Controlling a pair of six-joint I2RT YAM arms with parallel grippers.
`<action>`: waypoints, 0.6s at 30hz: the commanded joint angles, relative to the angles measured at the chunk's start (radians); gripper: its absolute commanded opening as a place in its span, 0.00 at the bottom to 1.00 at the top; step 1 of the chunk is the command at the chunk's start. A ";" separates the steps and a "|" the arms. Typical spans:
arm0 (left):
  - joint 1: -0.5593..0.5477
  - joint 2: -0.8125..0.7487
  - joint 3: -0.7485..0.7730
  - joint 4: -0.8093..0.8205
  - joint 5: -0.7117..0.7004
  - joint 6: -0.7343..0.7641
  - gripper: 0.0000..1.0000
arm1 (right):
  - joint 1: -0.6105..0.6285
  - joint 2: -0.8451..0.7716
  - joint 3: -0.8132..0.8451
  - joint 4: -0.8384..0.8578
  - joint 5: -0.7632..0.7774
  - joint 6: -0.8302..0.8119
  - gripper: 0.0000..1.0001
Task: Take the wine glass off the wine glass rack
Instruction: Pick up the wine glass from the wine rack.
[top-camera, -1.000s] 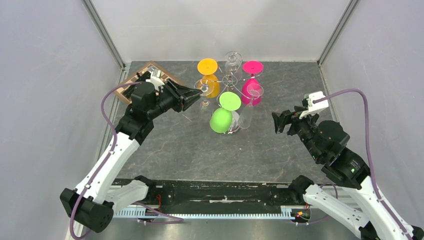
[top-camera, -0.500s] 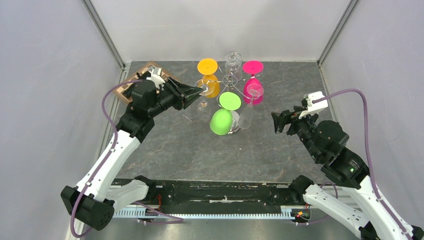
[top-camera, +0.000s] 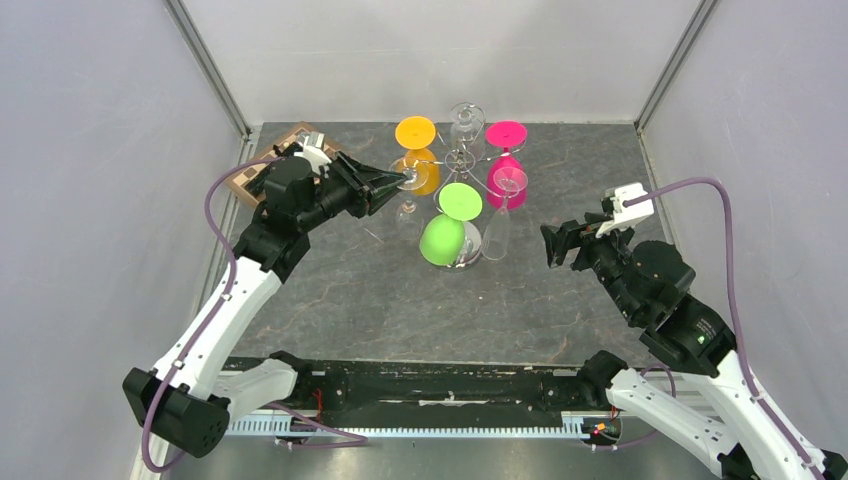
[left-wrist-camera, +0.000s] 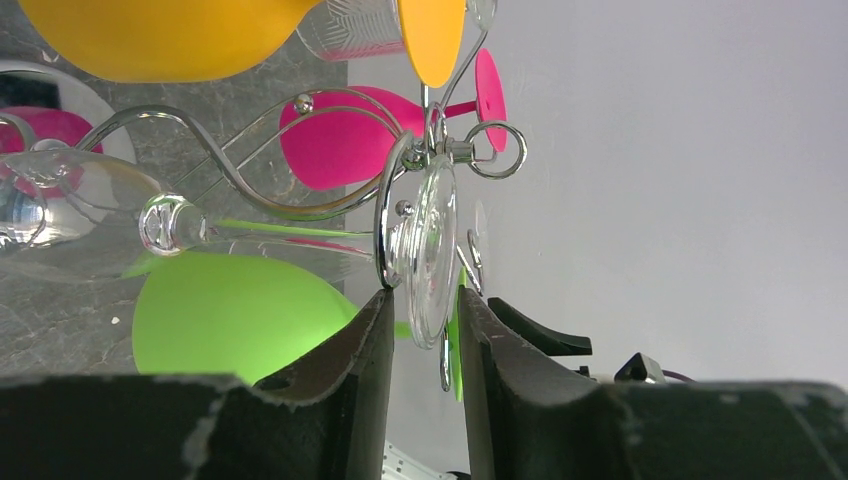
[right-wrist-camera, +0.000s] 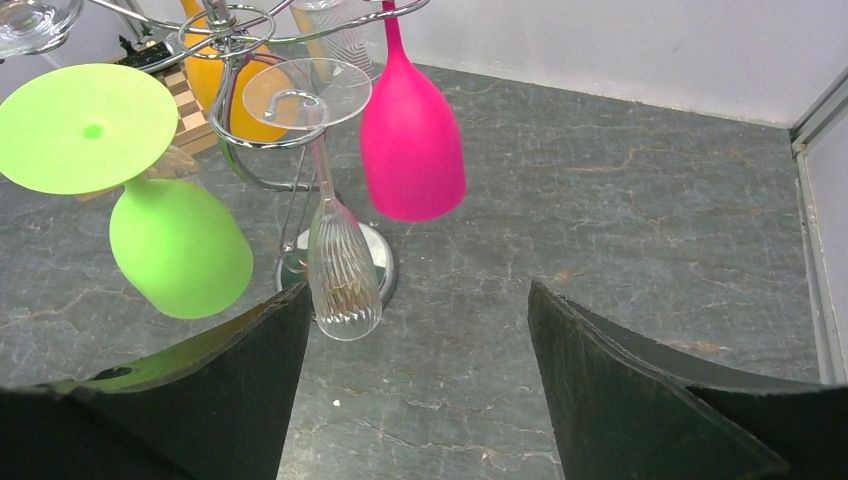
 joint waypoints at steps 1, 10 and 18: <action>0.006 0.010 0.048 0.044 0.013 -0.044 0.35 | -0.001 -0.007 -0.008 0.038 -0.003 0.013 0.82; 0.005 0.026 0.076 0.042 0.015 -0.041 0.28 | -0.001 -0.012 -0.016 0.042 -0.003 0.015 0.82; 0.005 0.026 0.083 0.034 0.018 -0.032 0.20 | -0.001 -0.012 -0.023 0.046 -0.005 0.017 0.82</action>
